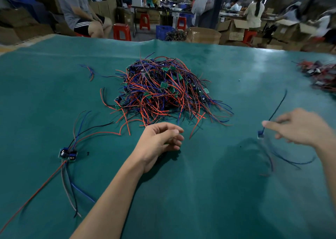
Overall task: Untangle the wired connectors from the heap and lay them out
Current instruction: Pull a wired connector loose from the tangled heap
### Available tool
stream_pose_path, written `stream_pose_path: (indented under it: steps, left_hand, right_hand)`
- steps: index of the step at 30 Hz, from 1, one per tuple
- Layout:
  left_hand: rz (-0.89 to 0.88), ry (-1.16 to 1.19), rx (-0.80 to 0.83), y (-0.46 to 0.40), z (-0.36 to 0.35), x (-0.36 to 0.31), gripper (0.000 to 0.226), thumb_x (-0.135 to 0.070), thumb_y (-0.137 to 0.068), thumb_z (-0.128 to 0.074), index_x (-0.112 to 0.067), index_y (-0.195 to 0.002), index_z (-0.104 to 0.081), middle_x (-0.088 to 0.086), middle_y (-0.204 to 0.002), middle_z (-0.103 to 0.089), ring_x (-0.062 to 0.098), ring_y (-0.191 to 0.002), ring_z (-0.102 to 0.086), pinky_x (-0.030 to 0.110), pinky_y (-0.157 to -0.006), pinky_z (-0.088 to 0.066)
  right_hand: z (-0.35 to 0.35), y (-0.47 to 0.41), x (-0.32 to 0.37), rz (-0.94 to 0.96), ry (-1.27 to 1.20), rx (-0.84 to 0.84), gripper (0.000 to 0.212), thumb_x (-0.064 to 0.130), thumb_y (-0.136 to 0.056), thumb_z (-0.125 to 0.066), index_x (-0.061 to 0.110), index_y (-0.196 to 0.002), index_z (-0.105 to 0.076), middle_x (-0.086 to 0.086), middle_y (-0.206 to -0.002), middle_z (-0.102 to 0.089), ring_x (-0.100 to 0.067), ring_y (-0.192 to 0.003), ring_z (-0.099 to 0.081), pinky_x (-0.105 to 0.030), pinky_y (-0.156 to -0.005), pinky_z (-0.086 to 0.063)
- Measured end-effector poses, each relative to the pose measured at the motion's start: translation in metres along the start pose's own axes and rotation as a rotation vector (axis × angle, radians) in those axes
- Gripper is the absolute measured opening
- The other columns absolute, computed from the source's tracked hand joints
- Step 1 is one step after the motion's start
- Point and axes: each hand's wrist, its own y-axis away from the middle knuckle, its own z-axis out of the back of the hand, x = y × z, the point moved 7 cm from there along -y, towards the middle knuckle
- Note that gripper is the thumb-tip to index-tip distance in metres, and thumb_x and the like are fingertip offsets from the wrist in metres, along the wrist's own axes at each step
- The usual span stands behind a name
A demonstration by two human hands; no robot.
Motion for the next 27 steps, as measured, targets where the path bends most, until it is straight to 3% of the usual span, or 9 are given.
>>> stream_pose_path:
  steps: [2,4,8,11,14,18,21,23,27]
  left_hand:
    - [-0.005,0.002,-0.038,0.000,0.002,-0.001,0.012,0.001,-0.094,-0.058,-0.002,-0.091,-0.070,0.012,-0.077,-0.069,0.014,-0.061,-0.062,0.021,-0.059,-0.054]
    - [-0.015,-0.004,-0.075,0.000,0.005,-0.003,0.013,0.003,-0.093,-0.058,-0.002,-0.090,-0.069,0.011,-0.076,-0.069,0.013,-0.061,-0.061,0.020,-0.059,-0.054]
    - [-0.016,-0.001,-0.125,0.000,0.008,-0.004,0.015,0.005,-0.092,-0.056,-0.002,-0.089,-0.069,0.008,-0.073,-0.069,0.011,-0.059,-0.060,0.019,-0.058,-0.053]
    - [-0.016,0.001,-0.146,0.001,0.010,-0.004,0.018,0.005,-0.093,-0.056,-0.003,-0.087,-0.070,0.008,-0.072,-0.069,0.011,-0.059,-0.060,0.018,-0.058,-0.053]
    - [-0.043,0.022,-0.187,0.000,0.016,-0.008,0.022,0.006,-0.093,-0.054,-0.006,-0.082,-0.070,0.008,-0.071,-0.069,0.010,-0.057,-0.059,0.017,-0.056,-0.052]
    - [-0.059,0.016,-0.210,0.000,0.016,-0.009,0.023,0.007,-0.092,-0.054,-0.006,-0.081,-0.068,0.008,-0.070,-0.067,0.010,-0.056,-0.058,0.017,-0.055,-0.050]
    - [-0.059,-0.032,-0.204,0.001,0.014,-0.009,0.020,0.008,-0.091,-0.054,-0.005,-0.083,-0.069,0.009,-0.072,-0.067,0.012,-0.057,-0.057,0.018,-0.056,-0.051]
    - [-0.055,-0.040,-0.205,0.000,0.014,-0.009,0.019,0.008,-0.091,-0.054,-0.004,-0.084,-0.068,0.009,-0.072,-0.067,0.013,-0.058,-0.057,0.018,-0.056,-0.050]
    - [-0.051,-0.045,-0.201,-0.001,0.015,-0.008,0.020,0.008,-0.091,-0.054,-0.003,-0.085,-0.068,0.009,-0.072,-0.067,0.013,-0.059,-0.058,0.019,-0.057,-0.051]
  right_hand:
    - [0.002,-0.002,0.009,0.024,0.196,-0.039,0.036,0.061,-0.089,-0.064,0.028,-0.094,-0.076,0.000,-0.085,-0.079,-0.030,-0.087,-0.072,-0.036,-0.081,-0.057]
    - [-0.001,0.003,0.044,0.174,0.101,-0.152,0.028,0.054,-0.089,-0.066,0.032,-0.100,-0.076,-0.005,-0.095,-0.078,-0.032,-0.099,-0.070,-0.036,-0.086,-0.054]
    - [-0.056,0.025,0.137,0.423,-0.086,0.079,0.027,0.055,-0.089,-0.066,0.037,-0.108,-0.068,0.008,-0.080,-0.074,-0.020,-0.085,-0.066,-0.029,-0.078,-0.047]
    - [-0.086,0.030,0.159,0.340,-0.076,0.135,0.048,0.058,-0.090,-0.063,0.011,-0.087,-0.071,-0.007,-0.084,-0.074,-0.029,-0.086,-0.066,-0.033,-0.081,-0.053]
    - [-0.094,0.047,0.151,0.339,-0.135,0.195,0.052,0.056,-0.091,-0.060,0.010,-0.070,-0.072,0.002,-0.061,-0.073,-0.016,-0.058,-0.064,-0.027,-0.062,-0.051]
    - [-0.099,0.067,0.143,0.398,-0.298,0.430,0.035,0.048,-0.091,-0.065,0.016,-0.081,-0.074,-0.002,-0.059,-0.072,-0.015,-0.038,-0.052,-0.018,-0.037,-0.034]
    - [-0.072,0.036,0.146,0.414,-0.333,0.102,0.020,0.034,-0.089,-0.067,0.022,-0.074,-0.074,0.002,-0.059,-0.072,-0.015,-0.043,-0.061,-0.021,-0.052,-0.047]
    - [-0.061,0.003,0.150,0.359,-0.311,-0.107,0.015,0.023,-0.086,-0.065,0.023,-0.073,-0.073,0.001,-0.071,-0.075,-0.024,-0.069,-0.071,-0.032,-0.073,-0.056]
    - [-0.071,-0.063,0.174,0.391,-0.069,-0.101,0.039,0.012,-0.089,-0.059,0.030,-0.123,-0.067,-0.012,-0.122,-0.070,-0.036,-0.116,-0.061,-0.041,-0.099,-0.051]
